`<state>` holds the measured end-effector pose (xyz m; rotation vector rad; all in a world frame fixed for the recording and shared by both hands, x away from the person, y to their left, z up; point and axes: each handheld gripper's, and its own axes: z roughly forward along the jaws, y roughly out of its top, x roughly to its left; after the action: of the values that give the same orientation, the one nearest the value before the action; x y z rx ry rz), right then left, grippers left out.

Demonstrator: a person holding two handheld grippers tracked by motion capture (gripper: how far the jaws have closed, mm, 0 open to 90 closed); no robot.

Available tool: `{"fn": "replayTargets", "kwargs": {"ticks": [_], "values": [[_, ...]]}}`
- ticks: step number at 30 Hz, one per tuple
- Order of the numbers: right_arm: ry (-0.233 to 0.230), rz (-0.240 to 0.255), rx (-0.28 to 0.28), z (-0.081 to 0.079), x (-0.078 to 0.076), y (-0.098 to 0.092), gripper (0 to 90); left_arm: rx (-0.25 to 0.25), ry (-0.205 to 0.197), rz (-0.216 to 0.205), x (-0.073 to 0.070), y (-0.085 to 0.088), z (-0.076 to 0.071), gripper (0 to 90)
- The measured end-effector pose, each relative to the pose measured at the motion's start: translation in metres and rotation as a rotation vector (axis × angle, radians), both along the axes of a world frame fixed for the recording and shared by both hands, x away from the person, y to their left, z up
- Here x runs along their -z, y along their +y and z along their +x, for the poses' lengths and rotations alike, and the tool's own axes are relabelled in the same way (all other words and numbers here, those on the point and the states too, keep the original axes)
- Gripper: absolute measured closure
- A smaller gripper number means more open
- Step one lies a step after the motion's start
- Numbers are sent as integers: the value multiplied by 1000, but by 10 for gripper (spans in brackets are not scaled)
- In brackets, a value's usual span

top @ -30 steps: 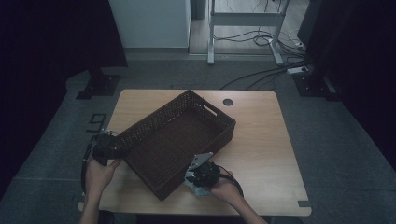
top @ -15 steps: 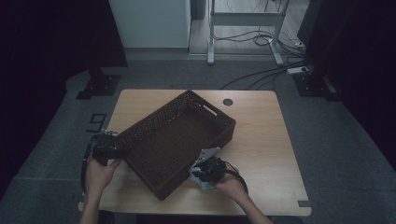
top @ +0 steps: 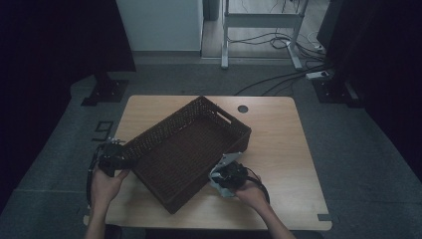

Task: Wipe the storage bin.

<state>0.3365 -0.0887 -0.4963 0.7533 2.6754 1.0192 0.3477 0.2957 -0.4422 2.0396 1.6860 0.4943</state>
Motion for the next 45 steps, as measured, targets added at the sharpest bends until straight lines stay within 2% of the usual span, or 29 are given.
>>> {"fn": "replayTargets", "kwargs": {"ticks": [8,11,17,34,45], "values": [[-11,-7,44,7,0,-11,697,1,1,0,0,0,0,350],[-15,1,87,13,-1,-23,697,1,1,0,0,0,0,350],[-20,23,132,21,-4,-38,696,0,1,0,0,0,0,350],[-30,18,170,38,-3,-47,696,0,1,0,0,0,0,350],[-27,32,247,53,-3,-67,695,0,2,1,0,0,0,350]]}}
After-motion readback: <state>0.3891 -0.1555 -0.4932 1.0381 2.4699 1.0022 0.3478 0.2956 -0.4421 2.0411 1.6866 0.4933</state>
